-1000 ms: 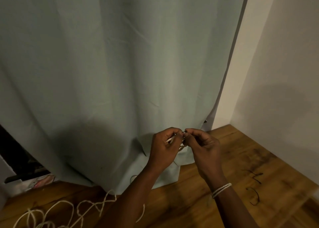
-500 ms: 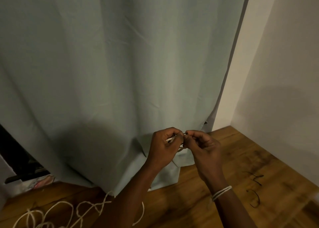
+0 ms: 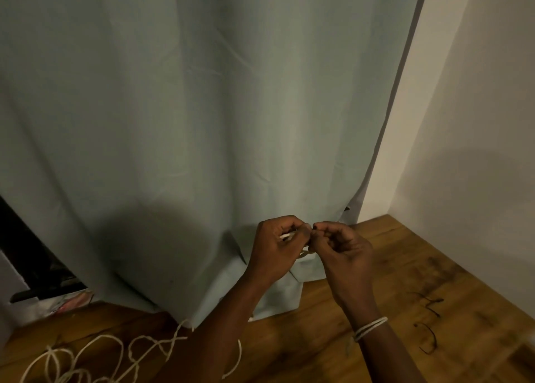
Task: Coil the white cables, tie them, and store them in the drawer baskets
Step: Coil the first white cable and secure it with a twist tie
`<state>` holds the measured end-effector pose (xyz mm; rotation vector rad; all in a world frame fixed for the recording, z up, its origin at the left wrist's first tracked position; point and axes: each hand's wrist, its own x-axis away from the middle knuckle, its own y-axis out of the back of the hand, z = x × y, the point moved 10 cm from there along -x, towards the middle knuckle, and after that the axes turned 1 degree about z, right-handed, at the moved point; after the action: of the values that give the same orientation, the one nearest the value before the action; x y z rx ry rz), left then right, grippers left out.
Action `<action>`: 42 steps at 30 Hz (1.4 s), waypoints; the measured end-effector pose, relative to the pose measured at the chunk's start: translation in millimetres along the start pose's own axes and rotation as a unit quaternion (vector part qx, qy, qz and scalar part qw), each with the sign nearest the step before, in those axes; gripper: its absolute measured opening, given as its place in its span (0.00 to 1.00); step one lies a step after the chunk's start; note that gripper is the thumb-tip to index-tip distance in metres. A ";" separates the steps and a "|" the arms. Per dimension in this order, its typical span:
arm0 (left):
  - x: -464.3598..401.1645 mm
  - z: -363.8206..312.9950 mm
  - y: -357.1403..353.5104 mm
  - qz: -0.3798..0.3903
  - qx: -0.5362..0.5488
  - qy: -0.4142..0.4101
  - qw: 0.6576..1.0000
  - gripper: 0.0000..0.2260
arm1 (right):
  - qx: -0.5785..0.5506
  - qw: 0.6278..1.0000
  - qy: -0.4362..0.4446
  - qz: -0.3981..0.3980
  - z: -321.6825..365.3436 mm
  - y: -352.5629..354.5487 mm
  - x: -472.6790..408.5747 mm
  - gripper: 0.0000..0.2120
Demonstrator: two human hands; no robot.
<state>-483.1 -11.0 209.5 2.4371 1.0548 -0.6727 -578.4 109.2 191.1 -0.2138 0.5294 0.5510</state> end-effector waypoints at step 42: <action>-1.6 -15.3 -3.8 -0.016 0.012 -0.039 0.999 0.15 | -0.016 1.000 -0.006 -0.003 21.1 6.3 -4.4 0.09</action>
<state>-482.8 -1.4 222.1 2.3970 1.0621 -0.7885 -576.2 119.5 211.0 -0.2421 0.5081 0.5540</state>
